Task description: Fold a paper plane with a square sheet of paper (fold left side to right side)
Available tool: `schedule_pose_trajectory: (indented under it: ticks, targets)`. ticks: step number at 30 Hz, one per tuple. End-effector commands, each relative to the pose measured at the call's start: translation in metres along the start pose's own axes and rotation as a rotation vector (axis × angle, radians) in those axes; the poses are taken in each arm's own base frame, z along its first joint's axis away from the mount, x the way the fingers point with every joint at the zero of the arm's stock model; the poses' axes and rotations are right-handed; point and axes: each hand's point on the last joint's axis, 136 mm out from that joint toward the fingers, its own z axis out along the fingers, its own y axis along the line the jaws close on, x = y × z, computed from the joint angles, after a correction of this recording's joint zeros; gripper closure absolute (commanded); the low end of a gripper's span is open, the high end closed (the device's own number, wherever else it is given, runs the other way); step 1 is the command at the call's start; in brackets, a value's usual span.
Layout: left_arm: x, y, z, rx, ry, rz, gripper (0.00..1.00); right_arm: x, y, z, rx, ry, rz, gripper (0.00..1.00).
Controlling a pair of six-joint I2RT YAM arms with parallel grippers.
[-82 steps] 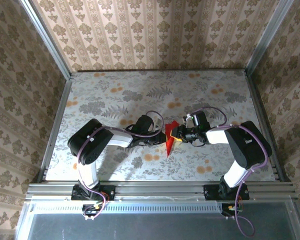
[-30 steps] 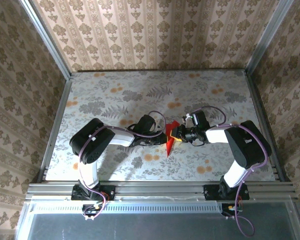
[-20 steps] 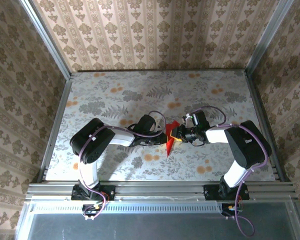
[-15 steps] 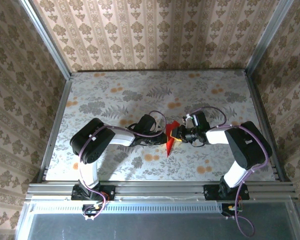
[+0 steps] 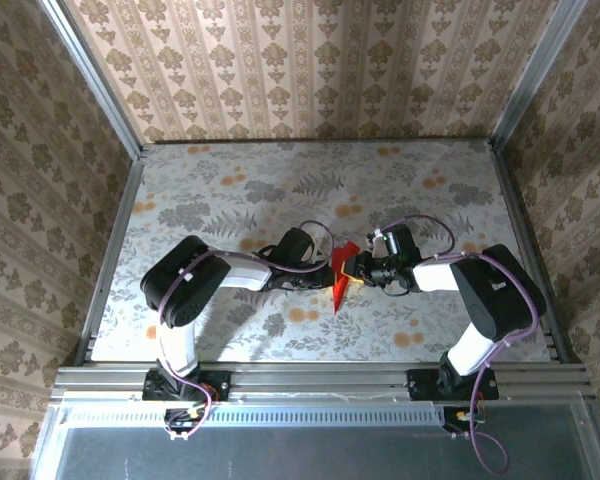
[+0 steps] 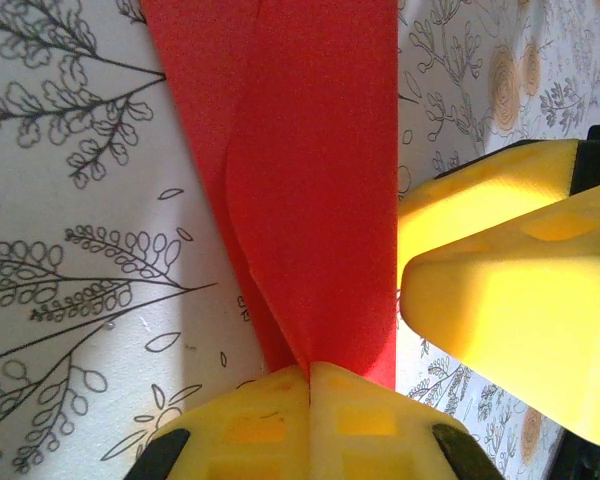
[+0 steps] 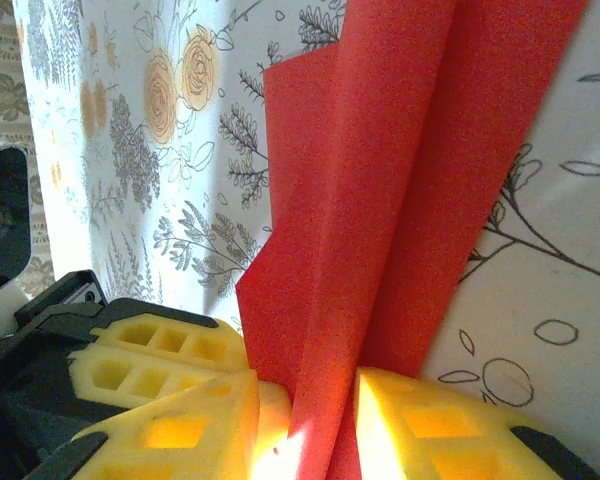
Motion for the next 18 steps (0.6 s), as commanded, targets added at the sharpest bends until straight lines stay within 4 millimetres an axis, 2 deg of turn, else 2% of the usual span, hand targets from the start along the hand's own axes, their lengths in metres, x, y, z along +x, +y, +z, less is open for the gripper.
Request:
schedule_pose_trajectory:
  ticks: [1, 5, 12, 18]
  targets:
    - [0.029, 0.048, 0.02, -0.157, 0.071, -0.039, 1.0, 0.021, -0.019, -0.002, 0.073, 0.046, 0.048, 0.67]
    - [0.03, 0.05, 0.02, -0.16, 0.075, -0.044, 1.0, 0.021, -0.017, -0.006, 0.071, 0.038, 0.045, 0.67]
    - [0.029, 0.048, 0.022, -0.155, 0.077, -0.037, 1.0, 0.015, -0.002, -0.02, 0.058, 0.017, 0.025, 0.68]
    - [0.029, 0.047, 0.021, -0.154, 0.077, -0.034, 1.0, 0.005, 0.011, -0.027, 0.105, 0.011, -0.023, 0.81]
